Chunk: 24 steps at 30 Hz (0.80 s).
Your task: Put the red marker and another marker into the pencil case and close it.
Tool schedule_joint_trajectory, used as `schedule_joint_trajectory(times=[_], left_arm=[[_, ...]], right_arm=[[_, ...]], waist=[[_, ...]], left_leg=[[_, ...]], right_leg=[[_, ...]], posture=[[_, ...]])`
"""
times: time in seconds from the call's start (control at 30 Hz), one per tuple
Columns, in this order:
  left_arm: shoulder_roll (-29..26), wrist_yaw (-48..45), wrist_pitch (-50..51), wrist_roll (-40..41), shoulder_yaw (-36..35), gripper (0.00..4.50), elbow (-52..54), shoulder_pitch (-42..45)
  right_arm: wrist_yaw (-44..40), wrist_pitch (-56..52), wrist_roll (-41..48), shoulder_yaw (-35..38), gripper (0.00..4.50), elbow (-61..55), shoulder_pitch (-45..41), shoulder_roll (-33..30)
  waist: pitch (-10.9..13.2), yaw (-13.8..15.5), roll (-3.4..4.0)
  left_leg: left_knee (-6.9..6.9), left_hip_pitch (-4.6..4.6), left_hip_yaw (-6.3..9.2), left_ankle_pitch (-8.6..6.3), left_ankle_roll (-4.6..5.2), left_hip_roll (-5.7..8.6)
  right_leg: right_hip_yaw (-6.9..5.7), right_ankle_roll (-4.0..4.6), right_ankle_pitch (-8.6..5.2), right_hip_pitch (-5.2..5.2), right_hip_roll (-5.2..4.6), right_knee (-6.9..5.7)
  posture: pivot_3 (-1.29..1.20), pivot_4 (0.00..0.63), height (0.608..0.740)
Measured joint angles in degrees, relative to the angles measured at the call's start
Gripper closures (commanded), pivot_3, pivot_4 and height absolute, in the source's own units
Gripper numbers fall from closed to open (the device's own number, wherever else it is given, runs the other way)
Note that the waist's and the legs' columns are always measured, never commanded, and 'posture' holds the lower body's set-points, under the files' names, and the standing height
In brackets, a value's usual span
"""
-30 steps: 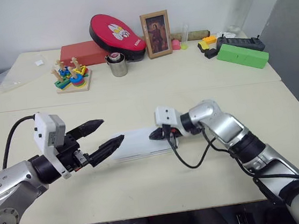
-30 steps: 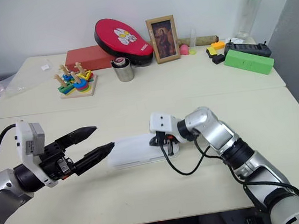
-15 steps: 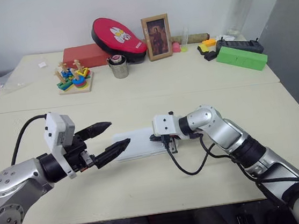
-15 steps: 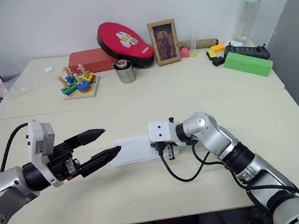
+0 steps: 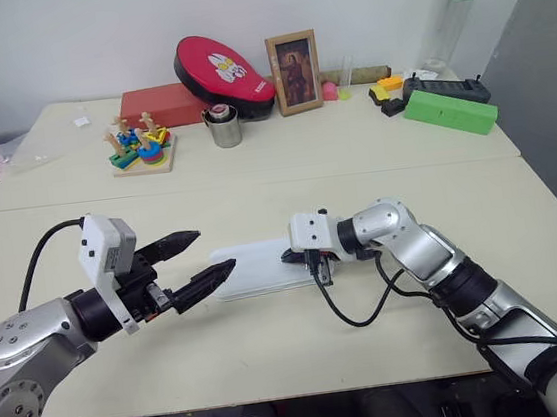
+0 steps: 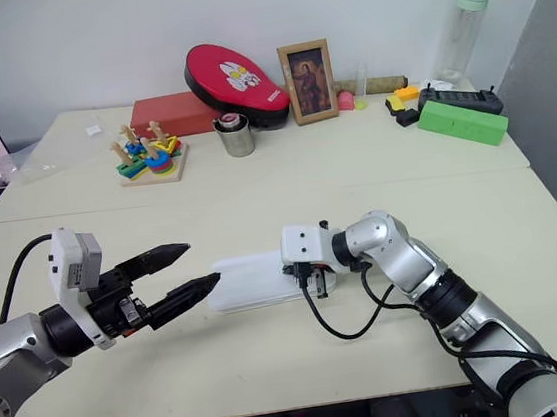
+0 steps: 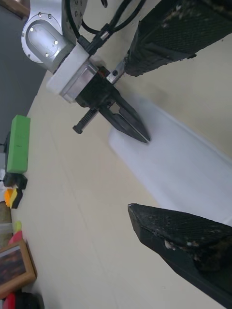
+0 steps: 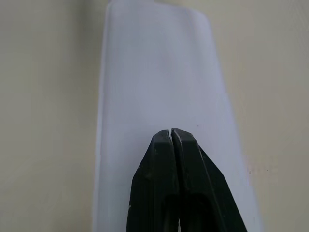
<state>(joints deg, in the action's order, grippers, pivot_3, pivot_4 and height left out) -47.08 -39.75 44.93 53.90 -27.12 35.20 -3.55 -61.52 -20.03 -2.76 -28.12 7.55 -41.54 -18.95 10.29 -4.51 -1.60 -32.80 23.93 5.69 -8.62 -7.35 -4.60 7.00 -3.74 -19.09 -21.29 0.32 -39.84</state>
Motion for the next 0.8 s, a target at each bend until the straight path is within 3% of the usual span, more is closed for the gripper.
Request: schedule_joint_trajectory(times=[0.37,0.5,0.8], left_arm=[[-0.1,-0.7,-2.3,-2.8,-0.3,0.00,-4.4,0.6],[0.1,3.0,-4.0,-6.7,-1.1,0.00,-10.0,3.2],[0.0,4.1,-12.9,-21.6,3.9,0.00,-26.4,7.2]], right_arm=[[-2.0,-5.9,7.3,4.5,4.44,-0.2,0.1,1.4],[0.0,-9.7,12.9,12.0,3.72,-1.5,-0.3,1.1],[6.0,-19.4,19.5,27.5,1.56,-2.1,1.6,-9.1]], waist=[[0.3,-0.2,0.06],[0.3,0.0,0.08],[0.4,0.4,0.15]], left_leg=[[0.12,0.25,-0.03,-0.04,-0.04,-0.03],[0.04,0.51,0.01,-0.04,-0.04,-0.01],[0.08,0.89,-0.01,-0.04,-0.03,0.00]], right_leg=[[0.00,-0.22,0.11,-0.31,0.03,-0.01],[-0.03,-0.29,0.15,-0.48,0.03,0.02],[-0.03,-0.20,0.21,-0.88,0.03,0.05]], posture=[[0.00,0.150,0.740],[0.00,0.150,0.740],[0.00,0.150,0.740]])
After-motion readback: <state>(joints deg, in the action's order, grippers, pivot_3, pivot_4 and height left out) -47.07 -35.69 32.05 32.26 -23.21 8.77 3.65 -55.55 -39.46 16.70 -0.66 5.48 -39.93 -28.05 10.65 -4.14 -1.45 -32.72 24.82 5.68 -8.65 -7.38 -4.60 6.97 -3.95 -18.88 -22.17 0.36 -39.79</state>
